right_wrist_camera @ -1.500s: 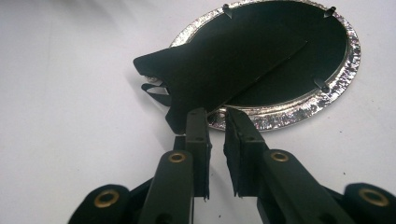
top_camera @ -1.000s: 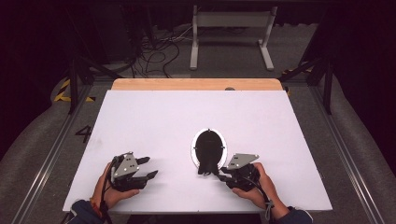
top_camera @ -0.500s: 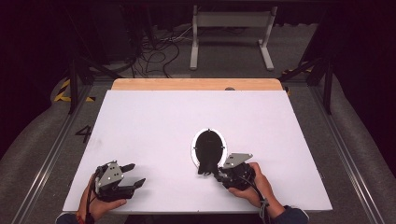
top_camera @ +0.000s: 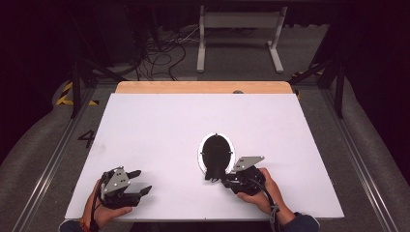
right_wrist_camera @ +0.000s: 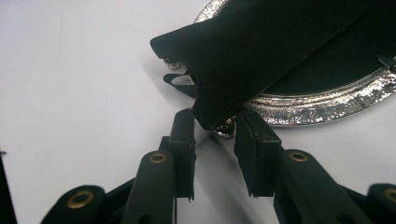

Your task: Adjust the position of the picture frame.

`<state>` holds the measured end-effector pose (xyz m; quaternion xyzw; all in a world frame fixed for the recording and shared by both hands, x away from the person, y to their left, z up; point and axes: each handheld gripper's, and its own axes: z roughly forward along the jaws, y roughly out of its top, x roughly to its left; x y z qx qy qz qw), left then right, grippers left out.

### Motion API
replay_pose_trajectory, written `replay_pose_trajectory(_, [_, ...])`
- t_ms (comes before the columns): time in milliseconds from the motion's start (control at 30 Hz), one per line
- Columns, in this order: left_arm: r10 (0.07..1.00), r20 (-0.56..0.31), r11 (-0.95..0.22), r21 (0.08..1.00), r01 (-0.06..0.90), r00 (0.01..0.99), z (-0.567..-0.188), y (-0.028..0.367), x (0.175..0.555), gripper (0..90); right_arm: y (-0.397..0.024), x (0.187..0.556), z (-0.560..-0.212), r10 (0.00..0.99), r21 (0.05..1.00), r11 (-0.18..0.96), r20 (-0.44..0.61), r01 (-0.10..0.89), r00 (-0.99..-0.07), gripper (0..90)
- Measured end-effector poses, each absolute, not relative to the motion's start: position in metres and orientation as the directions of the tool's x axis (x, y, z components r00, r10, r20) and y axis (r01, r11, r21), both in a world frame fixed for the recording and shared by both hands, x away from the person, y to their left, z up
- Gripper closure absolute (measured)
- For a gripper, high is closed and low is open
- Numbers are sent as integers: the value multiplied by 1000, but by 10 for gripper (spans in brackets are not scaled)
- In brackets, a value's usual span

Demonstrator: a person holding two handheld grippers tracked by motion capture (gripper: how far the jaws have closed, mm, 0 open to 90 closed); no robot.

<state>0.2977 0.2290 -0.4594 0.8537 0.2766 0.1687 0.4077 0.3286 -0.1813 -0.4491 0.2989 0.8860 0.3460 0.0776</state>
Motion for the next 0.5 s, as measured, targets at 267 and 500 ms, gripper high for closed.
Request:
replay_pose_trajectory(267, [611,54,-513,786,344,790,-461,228,299,347,-188,334,-449,586,687,499,182,528,-790,663])
replay_pose_trajectory(500, [610,56,-520,781,346,791,-462,228,299,343,-190,344,-454,578,691,421,296,588,-761,577])
